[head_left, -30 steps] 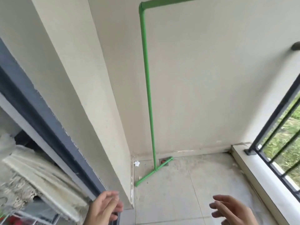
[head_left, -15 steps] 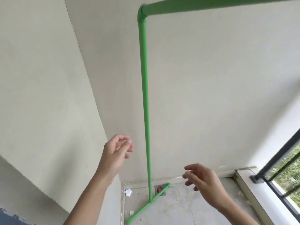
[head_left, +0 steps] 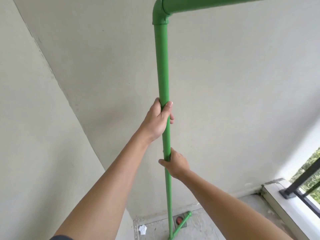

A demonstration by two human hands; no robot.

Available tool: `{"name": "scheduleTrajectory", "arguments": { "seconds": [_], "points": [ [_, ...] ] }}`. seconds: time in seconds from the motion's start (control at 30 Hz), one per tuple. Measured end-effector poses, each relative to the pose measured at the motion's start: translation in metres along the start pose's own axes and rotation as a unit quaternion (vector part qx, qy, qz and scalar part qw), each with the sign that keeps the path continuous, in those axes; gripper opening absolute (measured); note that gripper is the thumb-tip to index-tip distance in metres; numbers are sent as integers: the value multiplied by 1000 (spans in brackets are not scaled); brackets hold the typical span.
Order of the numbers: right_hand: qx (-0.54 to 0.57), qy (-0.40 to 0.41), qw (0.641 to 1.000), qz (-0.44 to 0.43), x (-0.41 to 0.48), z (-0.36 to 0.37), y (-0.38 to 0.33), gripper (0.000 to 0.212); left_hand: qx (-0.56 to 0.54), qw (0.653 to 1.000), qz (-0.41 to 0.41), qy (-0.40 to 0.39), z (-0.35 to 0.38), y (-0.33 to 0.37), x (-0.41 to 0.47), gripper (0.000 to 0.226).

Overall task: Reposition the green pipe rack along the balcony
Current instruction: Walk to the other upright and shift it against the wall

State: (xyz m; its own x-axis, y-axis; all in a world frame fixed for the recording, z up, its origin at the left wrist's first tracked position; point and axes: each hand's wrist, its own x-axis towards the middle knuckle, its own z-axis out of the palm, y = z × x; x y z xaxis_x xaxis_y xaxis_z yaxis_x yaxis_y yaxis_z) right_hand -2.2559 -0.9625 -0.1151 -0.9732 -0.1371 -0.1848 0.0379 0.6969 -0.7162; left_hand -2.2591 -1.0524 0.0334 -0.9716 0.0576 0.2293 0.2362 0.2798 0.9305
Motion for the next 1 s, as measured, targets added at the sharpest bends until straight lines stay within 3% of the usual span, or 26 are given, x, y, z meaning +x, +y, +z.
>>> {"name": "scheduleTrajectory", "arguments": {
  "seconds": [0.3,0.6,1.0],
  "points": [
    [-15,118,991,58,22,-77,75,18,-37,991,36,-120,86,28,54,16],
    [4,204,972,116,51,-200,148,22,-58,977,95,-182,221,72,138,20],
    [65,277,942,178,94,-303,237,22,-42,956,88,-277,354,90,227,19]
  ]
}}
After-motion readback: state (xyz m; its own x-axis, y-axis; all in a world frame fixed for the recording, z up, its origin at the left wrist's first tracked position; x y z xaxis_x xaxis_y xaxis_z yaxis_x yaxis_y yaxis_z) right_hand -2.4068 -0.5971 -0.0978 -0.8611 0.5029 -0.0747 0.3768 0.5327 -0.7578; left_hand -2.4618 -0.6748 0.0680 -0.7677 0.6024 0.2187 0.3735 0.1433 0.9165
